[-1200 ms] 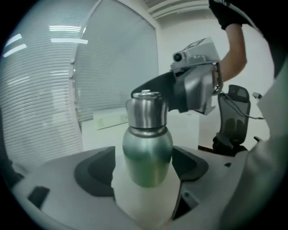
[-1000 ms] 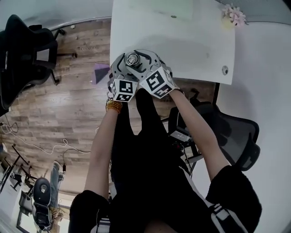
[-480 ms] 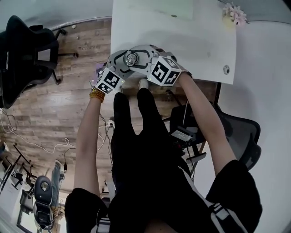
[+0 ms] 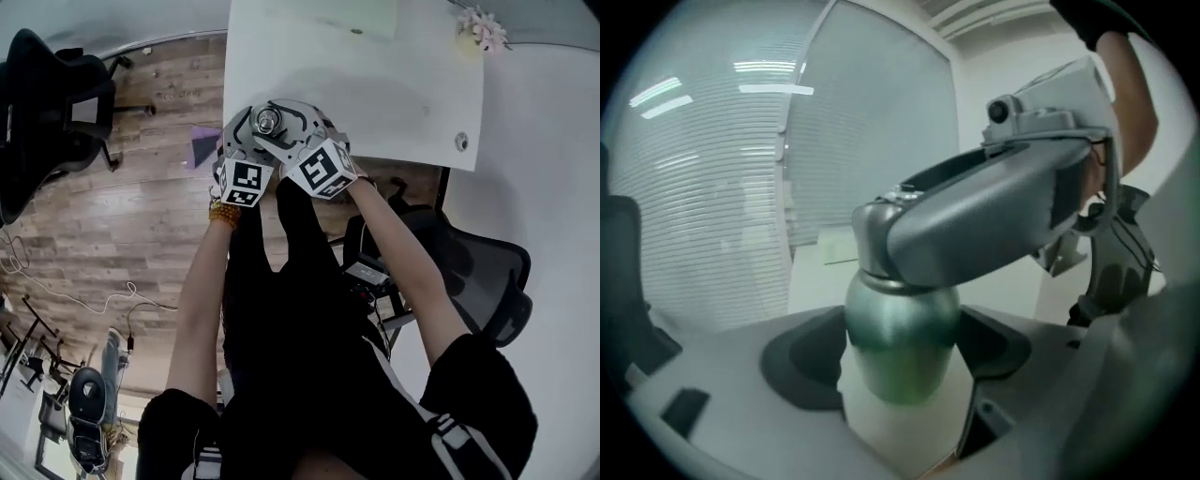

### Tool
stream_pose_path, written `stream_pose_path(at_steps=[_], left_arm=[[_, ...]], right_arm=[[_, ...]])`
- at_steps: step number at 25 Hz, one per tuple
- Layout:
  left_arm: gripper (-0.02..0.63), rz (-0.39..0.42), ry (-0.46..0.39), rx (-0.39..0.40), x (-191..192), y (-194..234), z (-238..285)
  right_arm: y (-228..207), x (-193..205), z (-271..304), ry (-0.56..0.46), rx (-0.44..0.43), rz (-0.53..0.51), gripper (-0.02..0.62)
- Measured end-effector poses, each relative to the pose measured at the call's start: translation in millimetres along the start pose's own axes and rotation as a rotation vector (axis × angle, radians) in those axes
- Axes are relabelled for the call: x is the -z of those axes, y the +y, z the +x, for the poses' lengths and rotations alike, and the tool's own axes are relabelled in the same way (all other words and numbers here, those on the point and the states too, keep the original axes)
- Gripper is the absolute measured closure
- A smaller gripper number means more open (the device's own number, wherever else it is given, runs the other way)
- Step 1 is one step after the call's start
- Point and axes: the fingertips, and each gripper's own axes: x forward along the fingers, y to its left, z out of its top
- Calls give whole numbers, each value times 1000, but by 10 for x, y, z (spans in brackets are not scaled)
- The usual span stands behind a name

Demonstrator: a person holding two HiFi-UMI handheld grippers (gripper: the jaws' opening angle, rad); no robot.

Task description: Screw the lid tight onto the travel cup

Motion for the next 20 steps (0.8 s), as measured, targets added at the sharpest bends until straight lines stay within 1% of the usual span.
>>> stream_pose_path(at_steps=[1,2,3,4,6,9,12,15,17,18,19,20], left_arm=[[238,-25,-4,-36,-22,47,18],[239,-42,-14,-53,-51,72,29],[241,-46,-25,-51,-74,69,35],[241,-37,-34,-33,-82,51,37],[241,10,-39,36,-55,19,29],[242,92,-24,175,22,12,14],[241,144,-28,293,20,23,9],[241,171,-20,377,22,-5,15],[241,179,-10,391,4,-4,17],[241,177,-4,380,3,-1,7],[239,164,-2,355,11,6,-14],[221,137,-6,315,18,23,-46]], right_arm=[[-37,-14,26,-2,7,5,328],[-67,-21,36,-1,-3,9,330],[-84,-17,26,1,-25,11,333],[-85,-9,8,4,-56,8,334],[-43,0,-13,7,-132,-29,334],[42,-1,7,8,-232,-110,334],[68,-14,50,2,-297,-143,334],[61,-10,44,-9,-330,-135,333],[53,-16,44,-7,-325,-126,331],[52,-23,43,-4,-314,-121,325],[57,-28,35,-3,-299,-113,289],[64,-33,17,-6,-277,-99,251]])
